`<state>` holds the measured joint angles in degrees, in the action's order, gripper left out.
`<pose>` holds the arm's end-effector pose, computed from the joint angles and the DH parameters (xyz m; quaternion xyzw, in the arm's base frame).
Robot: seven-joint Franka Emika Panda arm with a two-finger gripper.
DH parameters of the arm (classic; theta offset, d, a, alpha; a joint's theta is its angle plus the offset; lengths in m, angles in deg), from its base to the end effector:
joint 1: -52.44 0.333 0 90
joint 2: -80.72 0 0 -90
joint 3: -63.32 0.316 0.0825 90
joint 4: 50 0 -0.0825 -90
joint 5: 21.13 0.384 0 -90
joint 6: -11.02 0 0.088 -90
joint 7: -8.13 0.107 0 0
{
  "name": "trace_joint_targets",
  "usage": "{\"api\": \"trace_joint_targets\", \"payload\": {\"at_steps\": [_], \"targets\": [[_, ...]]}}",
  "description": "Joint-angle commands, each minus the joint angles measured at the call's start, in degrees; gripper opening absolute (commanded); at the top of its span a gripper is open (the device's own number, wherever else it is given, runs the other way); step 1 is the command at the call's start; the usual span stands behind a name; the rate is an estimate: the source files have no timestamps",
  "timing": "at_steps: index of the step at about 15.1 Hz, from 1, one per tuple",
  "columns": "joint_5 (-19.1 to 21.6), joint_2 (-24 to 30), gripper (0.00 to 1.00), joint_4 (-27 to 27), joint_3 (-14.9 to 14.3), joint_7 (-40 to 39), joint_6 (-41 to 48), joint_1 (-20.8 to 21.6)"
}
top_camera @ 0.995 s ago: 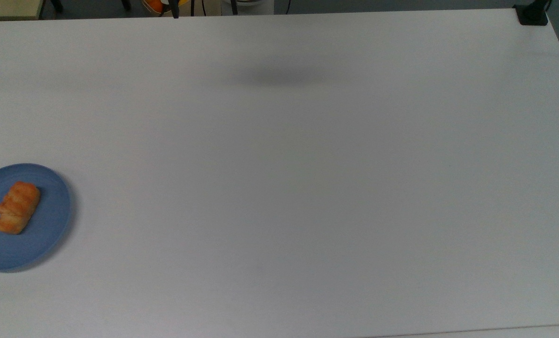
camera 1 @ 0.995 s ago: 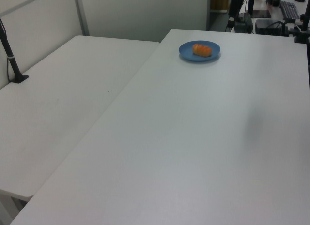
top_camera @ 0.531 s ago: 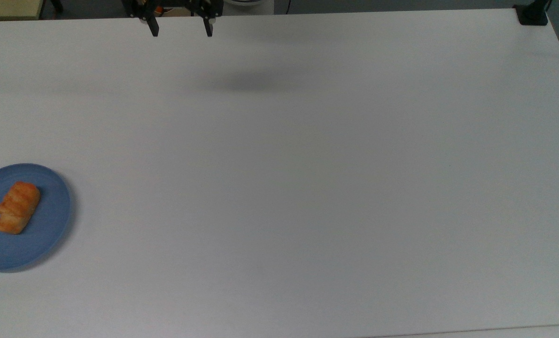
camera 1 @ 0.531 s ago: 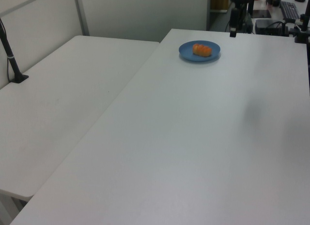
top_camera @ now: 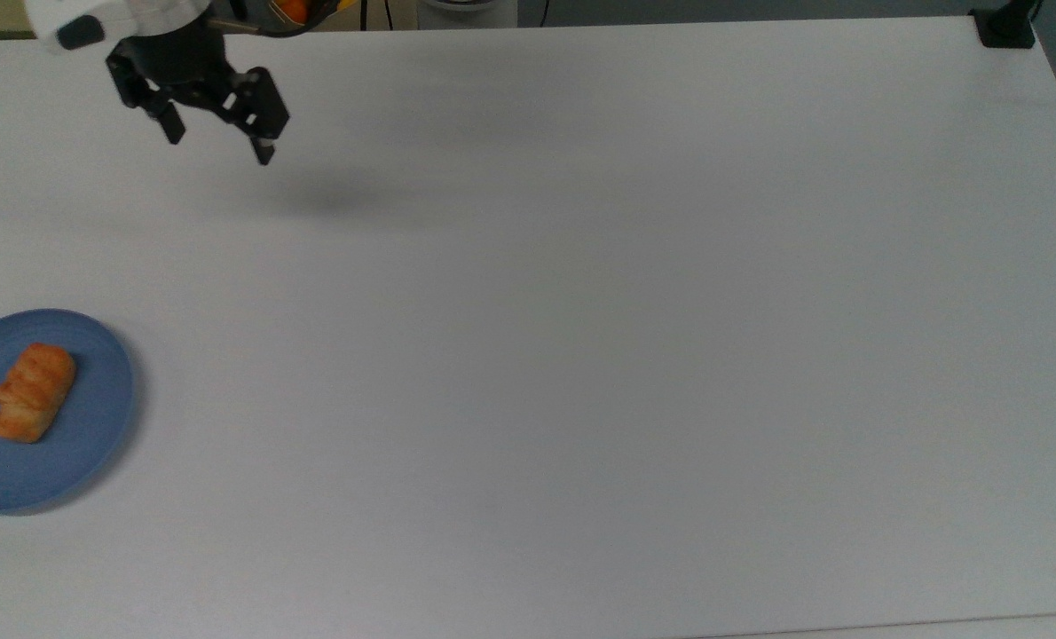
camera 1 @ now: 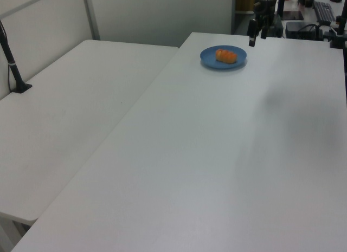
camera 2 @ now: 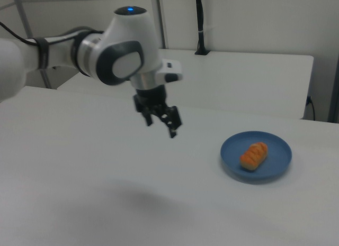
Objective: Put the bread on the table
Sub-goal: 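Move the open gripper over the orange bread roll on the blue plate, then lower the gripper around the bread roll and close on it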
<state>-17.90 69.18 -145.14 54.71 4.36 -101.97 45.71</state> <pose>0.6146 -0.1577 0.4996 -0.9925 0.1078 -0.0574 0.0022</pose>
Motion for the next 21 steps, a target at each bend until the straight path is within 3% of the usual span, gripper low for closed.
{"api": "trace_joint_targets", "payload": {"at_steps": [1, 5, 7, 15, 21], "targets": [[-0.24, -4.62, 1.00, 1.09, -1.32, 1.13, -14.58, -2.57], [0.12, -9.36, 1.00, 1.80, -1.32, 1.22, -29.98, -5.92], [-0.06, -13.92, 1.00, 4.95, -1.41, 0.96, -34.30, -7.14], [0.03, -33.78, 1.00, 26.12, -1.41, 3.94, -37.04, -8.38], [-0.06, -39.16, 1.00, 27.11, -0.97, 3.51, -44.59, -9.88]]}}
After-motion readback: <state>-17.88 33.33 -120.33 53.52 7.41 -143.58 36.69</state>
